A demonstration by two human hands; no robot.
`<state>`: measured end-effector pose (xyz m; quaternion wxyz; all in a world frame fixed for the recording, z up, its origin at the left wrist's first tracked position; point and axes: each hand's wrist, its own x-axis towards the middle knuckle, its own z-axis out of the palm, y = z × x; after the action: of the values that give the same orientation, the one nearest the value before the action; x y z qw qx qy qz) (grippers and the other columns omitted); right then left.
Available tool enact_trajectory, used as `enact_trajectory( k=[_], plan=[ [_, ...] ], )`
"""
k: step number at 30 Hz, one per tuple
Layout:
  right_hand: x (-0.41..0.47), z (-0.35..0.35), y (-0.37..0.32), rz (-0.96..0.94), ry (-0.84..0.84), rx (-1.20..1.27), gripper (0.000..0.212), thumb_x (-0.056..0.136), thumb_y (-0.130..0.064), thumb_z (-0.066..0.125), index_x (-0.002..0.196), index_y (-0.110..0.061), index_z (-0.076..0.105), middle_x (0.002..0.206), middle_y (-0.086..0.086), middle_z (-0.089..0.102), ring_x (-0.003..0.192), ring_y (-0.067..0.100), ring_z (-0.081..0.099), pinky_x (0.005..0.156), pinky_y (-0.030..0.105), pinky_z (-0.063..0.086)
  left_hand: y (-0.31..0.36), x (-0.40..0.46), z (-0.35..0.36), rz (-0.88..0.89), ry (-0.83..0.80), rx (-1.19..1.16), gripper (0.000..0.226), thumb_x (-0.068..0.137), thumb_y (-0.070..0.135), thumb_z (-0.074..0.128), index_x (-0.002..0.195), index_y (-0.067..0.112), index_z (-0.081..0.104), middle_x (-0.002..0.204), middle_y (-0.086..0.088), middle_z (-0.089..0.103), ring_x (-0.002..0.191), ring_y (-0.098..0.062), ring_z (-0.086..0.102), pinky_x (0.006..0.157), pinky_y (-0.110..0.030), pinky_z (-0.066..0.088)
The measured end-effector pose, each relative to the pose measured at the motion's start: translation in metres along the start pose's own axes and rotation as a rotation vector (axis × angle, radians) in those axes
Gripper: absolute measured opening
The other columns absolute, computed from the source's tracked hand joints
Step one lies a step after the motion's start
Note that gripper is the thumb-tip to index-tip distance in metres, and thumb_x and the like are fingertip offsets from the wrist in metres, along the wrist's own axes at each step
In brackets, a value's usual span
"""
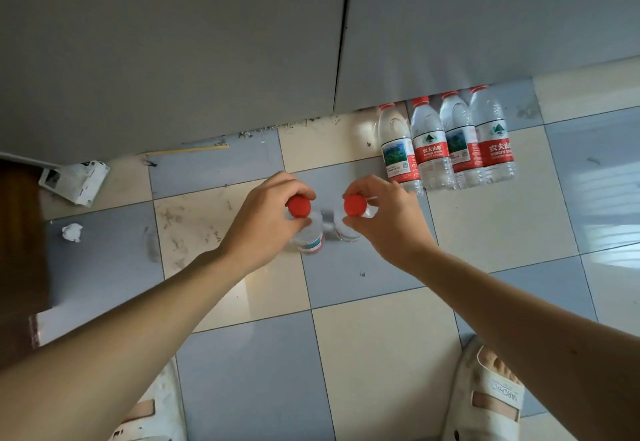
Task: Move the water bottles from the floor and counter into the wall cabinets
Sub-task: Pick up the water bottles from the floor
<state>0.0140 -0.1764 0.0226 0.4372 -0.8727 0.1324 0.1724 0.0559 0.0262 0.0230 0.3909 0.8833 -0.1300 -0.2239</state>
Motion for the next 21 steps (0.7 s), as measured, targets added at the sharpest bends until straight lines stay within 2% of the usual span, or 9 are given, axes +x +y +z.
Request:
enact_trajectory(
  k=[5, 7, 10, 12, 14, 15, 17, 19, 21],
  plan=[
    [-0.023, 0.003, 0.013, -0.020, 0.007, -0.033, 0.035, 0.081, -0.011, 0.080, 0.112, -0.024, 0.069, 0.097, -0.021, 0.051, 0.107, 0.016, 0.053, 0.082, 0.009, 0.038, -0.003, -0.023, 0.011, 0.084, -0.045, 0.041, 0.031, 0.075, 0.002, 0.081, 0.101, 0.012, 0.070, 0.103, 0.007, 0.060, 0.095, -0.013, 0.057, 0.084, -0.031, 0.047],
    [-0.032, 0.006, 0.019, -0.036, 0.012, -0.045, 0.038, 0.080, -0.008, 0.080, 0.114, -0.020, 0.069, 0.096, -0.031, 0.048, 0.109, 0.017, 0.050, 0.080, 0.009, 0.037, -0.006, -0.029, 0.017, 0.117, -0.069, 0.087, 0.030, 0.078, 0.009, 0.081, 0.105, 0.015, 0.068, 0.106, 0.010, 0.058, 0.099, -0.015, 0.053, 0.084, -0.034, 0.047],
    [-0.039, 0.012, 0.030, -0.040, 0.008, -0.056, 0.046, 0.079, -0.009, 0.081, 0.121, -0.020, 0.065, 0.109, -0.019, 0.057, 0.114, 0.018, 0.048, 0.090, 0.024, 0.045, -0.012, -0.037, 0.028, 0.122, -0.087, 0.143, 0.037, 0.081, 0.017, 0.080, 0.114, 0.021, 0.065, 0.112, 0.012, 0.052, 0.107, -0.011, 0.046, 0.083, -0.036, 0.049],
    [-0.039, 0.015, 0.040, 0.007, 0.012, -0.026, 0.057, 0.078, -0.014, 0.083, 0.129, -0.023, 0.058, 0.116, -0.013, 0.055, 0.114, 0.017, 0.050, 0.085, 0.018, 0.046, -0.019, -0.040, 0.034, 0.089, -0.076, 0.152, 0.048, 0.079, 0.021, 0.080, 0.123, 0.024, 0.061, 0.118, 0.012, 0.049, 0.112, -0.009, 0.042, 0.086, -0.030, 0.048],
    [-0.036, 0.018, 0.054, 0.097, -0.022, 0.044, 0.070, 0.077, -0.020, 0.085, 0.137, -0.029, 0.050, 0.123, -0.006, 0.055, 0.115, 0.017, 0.051, 0.078, 0.011, 0.047, -0.029, -0.042, 0.040, 0.012, -0.055, 0.122, 0.061, 0.075, 0.026, 0.083, 0.129, 0.028, 0.055, 0.122, 0.017, 0.045, 0.116, -0.006, 0.039, 0.090, -0.014, 0.040],
    [-0.035, 0.021, 0.061, 0.130, -0.042, 0.063, 0.076, 0.075, -0.023, 0.087, 0.139, -0.030, 0.047, 0.129, -0.003, 0.055, 0.119, 0.018, 0.051, 0.084, 0.016, 0.050, -0.034, -0.043, 0.044, -0.033, -0.044, 0.090, 0.068, 0.072, 0.027, 0.085, 0.131, 0.029, 0.053, 0.123, 0.019, 0.044, 0.117, -0.004, 0.038, 0.090, -0.006, 0.035],
    [-0.030, 0.027, 0.075, 0.184, -0.079, 0.061, 0.085, 0.073, -0.025, 0.089, 0.144, -0.030, 0.043, 0.137, 0.001, 0.055, 0.126, 0.022, 0.048, 0.102, 0.040, 0.049, -0.044, -0.045, 0.054, -0.118, -0.026, 0.018, 0.078, 0.065, 0.027, 0.091, 0.133, 0.029, 0.052, 0.124, 0.022, 0.044, 0.117, -0.002, 0.038, 0.090, 0.000, 0.029],
    [-0.025, 0.035, 0.085, 0.217, -0.107, 0.068, 0.089, 0.072, -0.024, 0.090, 0.146, -0.030, 0.041, 0.139, 0.001, 0.055, 0.129, 0.025, 0.047, 0.106, 0.051, 0.046, -0.055, -0.047, 0.068, -0.198, -0.009, -0.047, 0.079, 0.061, 0.026, 0.093, 0.129, 0.032, 0.052, 0.122, 0.022, 0.048, 0.116, -0.003, 0.041, 0.090, -0.005, 0.034],
    [-0.018, 0.045, 0.093, 0.198, -0.102, 0.113, 0.087, 0.072, -0.019, 0.090, 0.144, -0.030, 0.042, 0.134, -0.002, 0.057, 0.125, 0.026, 0.051, 0.103, 0.052, 0.047, -0.062, -0.045, 0.083, -0.256, 0.022, -0.121, 0.077, 0.060, 0.022, 0.094, 0.120, 0.041, 0.050, 0.119, 0.019, 0.054, 0.114, -0.009, 0.048, 0.089, -0.014, 0.041]
  ],
)
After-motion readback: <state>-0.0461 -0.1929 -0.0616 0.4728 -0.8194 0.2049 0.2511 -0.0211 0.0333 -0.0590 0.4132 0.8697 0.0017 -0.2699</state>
